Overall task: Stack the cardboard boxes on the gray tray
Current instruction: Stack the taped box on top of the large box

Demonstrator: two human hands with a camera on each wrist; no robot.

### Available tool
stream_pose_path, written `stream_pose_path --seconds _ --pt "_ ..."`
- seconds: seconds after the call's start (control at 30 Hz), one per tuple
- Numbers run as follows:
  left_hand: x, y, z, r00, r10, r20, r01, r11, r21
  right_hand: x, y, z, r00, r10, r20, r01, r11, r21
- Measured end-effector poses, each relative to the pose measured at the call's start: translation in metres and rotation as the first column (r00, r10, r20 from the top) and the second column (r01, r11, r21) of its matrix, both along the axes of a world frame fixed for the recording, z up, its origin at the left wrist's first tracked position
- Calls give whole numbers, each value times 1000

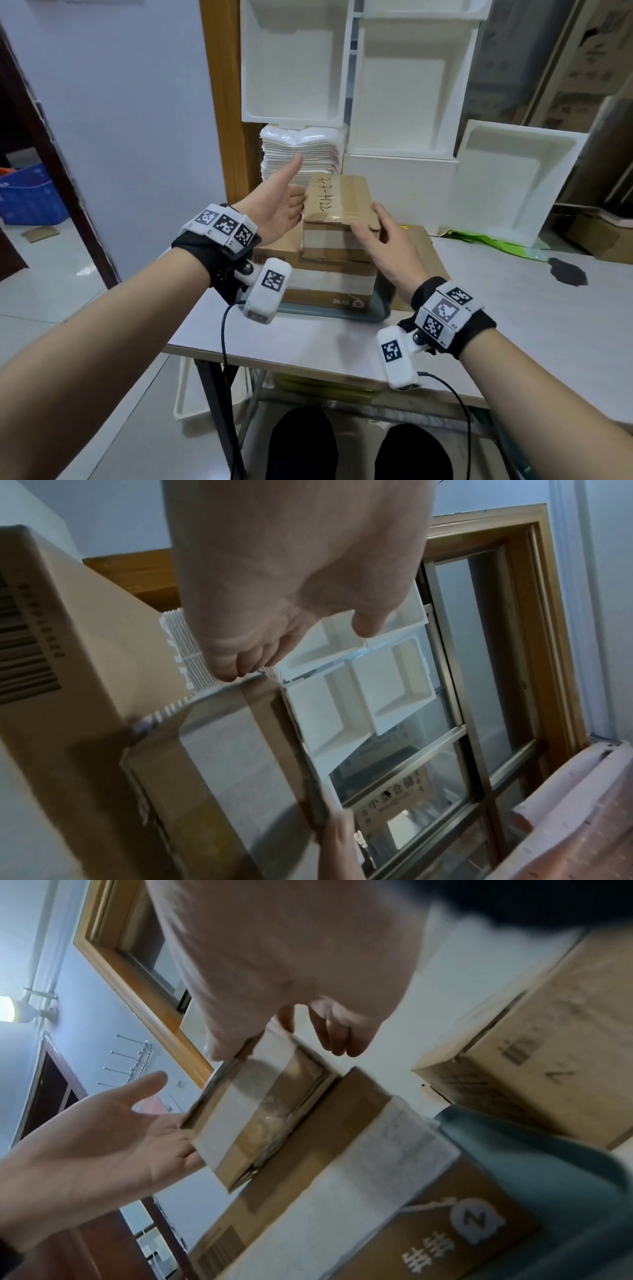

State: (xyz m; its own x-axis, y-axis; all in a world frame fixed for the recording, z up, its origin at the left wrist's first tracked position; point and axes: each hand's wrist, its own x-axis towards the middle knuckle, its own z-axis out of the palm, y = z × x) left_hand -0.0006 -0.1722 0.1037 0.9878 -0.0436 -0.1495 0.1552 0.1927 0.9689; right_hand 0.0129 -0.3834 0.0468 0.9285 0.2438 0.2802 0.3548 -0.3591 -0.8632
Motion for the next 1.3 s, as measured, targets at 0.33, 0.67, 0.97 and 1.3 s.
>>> stream_pose_path --seconds 0.33,0.67,0.97,1.3 --pt "54 5 11 999 33 27 -35 993 115 18 -12 -8 997 74 12 -74 997 14" --pt "88 15 -8 999 33 -26 -30 993 112 23 -12 -13 996 87 11 -88 994 68" --pt "94 14 -5 1000 4 -25 -1 995 99 24 -13 -14 997 78 29 -81 993 89" --pt "98 22 -1 998 -58 -25 60 991 123 26 -13 -15 997 76 26 -79 992 95"
